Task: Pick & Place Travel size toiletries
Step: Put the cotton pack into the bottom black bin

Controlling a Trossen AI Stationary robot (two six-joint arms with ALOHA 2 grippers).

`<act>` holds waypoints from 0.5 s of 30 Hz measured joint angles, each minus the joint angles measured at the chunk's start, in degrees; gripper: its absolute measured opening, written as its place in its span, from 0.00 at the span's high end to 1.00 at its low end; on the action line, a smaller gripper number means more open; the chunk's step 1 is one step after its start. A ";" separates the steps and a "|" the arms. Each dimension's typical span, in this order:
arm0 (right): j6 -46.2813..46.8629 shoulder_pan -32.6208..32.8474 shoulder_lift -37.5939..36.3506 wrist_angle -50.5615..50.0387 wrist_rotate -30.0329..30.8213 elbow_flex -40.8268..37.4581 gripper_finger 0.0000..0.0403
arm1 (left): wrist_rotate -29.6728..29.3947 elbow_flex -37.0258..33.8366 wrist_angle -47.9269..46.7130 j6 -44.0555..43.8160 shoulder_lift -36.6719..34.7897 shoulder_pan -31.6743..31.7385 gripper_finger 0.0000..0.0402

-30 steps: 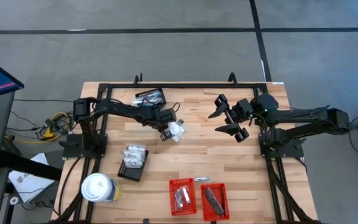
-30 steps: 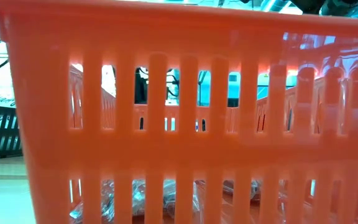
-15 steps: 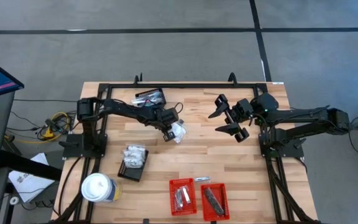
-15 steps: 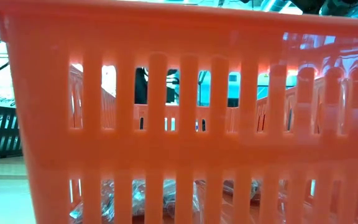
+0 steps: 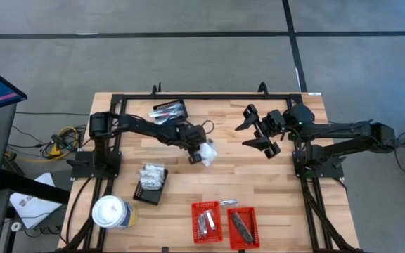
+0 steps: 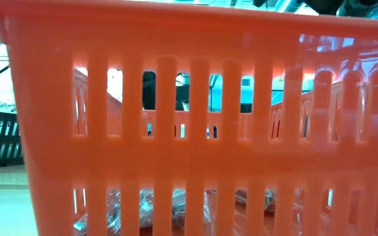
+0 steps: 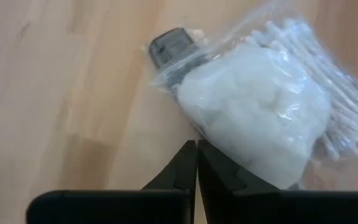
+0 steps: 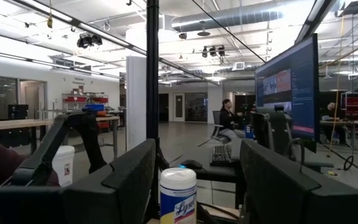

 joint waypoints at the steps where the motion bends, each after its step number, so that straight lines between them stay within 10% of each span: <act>1: 0.02 0.02 0.01 -0.15 0.01 0.00 0.43 | 0.69 0.00 0.77 0.02 0.00 -0.18 0.98; 15: 0.01 0.04 0.01 -0.14 0.00 0.00 0.43 | 5.70 0.09 8.72 4.84 0.17 -2.27 0.98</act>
